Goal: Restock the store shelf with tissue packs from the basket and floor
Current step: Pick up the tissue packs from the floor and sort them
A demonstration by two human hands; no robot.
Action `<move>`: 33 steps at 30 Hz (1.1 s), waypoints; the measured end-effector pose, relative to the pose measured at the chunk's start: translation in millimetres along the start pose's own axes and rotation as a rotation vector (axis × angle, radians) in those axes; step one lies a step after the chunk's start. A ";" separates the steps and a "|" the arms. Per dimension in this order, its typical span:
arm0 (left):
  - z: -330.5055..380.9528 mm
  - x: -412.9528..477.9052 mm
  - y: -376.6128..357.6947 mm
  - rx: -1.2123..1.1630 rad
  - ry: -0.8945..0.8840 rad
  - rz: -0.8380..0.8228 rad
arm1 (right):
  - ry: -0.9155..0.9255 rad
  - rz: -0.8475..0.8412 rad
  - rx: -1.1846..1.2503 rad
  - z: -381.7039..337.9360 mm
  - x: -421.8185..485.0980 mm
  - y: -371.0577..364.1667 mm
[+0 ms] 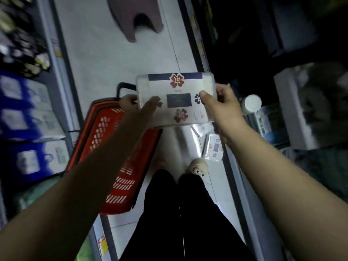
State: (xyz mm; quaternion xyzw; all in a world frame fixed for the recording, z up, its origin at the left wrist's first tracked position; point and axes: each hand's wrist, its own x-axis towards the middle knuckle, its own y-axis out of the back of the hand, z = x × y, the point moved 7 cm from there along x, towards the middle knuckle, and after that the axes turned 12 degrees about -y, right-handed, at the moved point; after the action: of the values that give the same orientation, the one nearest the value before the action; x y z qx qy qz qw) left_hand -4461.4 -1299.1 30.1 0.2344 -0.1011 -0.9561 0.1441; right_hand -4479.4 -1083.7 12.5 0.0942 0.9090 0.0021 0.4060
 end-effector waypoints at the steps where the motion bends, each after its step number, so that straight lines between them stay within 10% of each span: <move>1: 21.7 -9.5 14.8 -0.015 -0.029 0.027 | 0.048 -0.031 -0.018 -26.3 -19.6 -10.2; 12: 214.1 -156.5 239.1 -0.130 -0.397 0.463 | 0.441 -0.414 -0.148 -200.1 -251.7 -154.8; 33: 303.4 -422.4 550.5 -0.009 -0.799 1.191 | 0.869 -1.102 -0.238 -231.5 -614.5 -396.9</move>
State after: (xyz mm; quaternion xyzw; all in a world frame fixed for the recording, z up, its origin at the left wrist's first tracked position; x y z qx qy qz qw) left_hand -4122.3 -1640.9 614.5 -0.2292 -0.2529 -0.7282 0.5943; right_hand -4316.7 -1563.0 589.1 -0.4337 0.8975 -0.0669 -0.0436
